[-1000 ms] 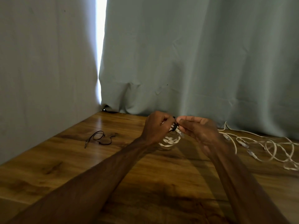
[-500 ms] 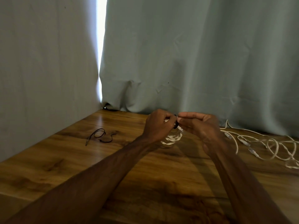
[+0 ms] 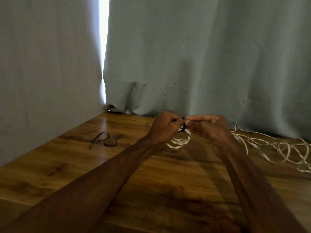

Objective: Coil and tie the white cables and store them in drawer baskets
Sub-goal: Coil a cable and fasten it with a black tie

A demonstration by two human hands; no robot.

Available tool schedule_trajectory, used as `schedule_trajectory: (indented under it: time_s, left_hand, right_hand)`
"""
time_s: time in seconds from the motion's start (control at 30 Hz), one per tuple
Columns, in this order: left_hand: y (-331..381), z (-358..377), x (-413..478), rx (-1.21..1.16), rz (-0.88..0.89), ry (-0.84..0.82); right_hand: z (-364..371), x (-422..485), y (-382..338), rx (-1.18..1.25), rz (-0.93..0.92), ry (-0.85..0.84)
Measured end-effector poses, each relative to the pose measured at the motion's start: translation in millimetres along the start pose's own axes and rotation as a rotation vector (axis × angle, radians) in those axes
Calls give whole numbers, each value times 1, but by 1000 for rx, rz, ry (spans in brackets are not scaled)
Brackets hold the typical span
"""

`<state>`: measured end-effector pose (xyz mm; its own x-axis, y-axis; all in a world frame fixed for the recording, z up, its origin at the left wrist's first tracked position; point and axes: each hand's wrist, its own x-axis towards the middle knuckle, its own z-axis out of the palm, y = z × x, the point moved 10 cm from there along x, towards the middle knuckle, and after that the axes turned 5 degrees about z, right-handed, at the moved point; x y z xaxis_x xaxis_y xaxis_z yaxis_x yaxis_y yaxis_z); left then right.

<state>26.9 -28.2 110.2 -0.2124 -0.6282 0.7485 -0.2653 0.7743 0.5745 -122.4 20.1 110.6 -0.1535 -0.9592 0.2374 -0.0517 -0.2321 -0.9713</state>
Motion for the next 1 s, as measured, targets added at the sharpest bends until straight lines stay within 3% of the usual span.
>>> schedule_trajectory:
  time_s: [0.17,1.0]
  left_hand:
    - [-1,6,-1,-29,-26,-64]
    - [0,6,2,94,66,-26]
  right_hand:
    - [-3,0,4,24,48,38]
    - [-3,-2,9,12,97,32]
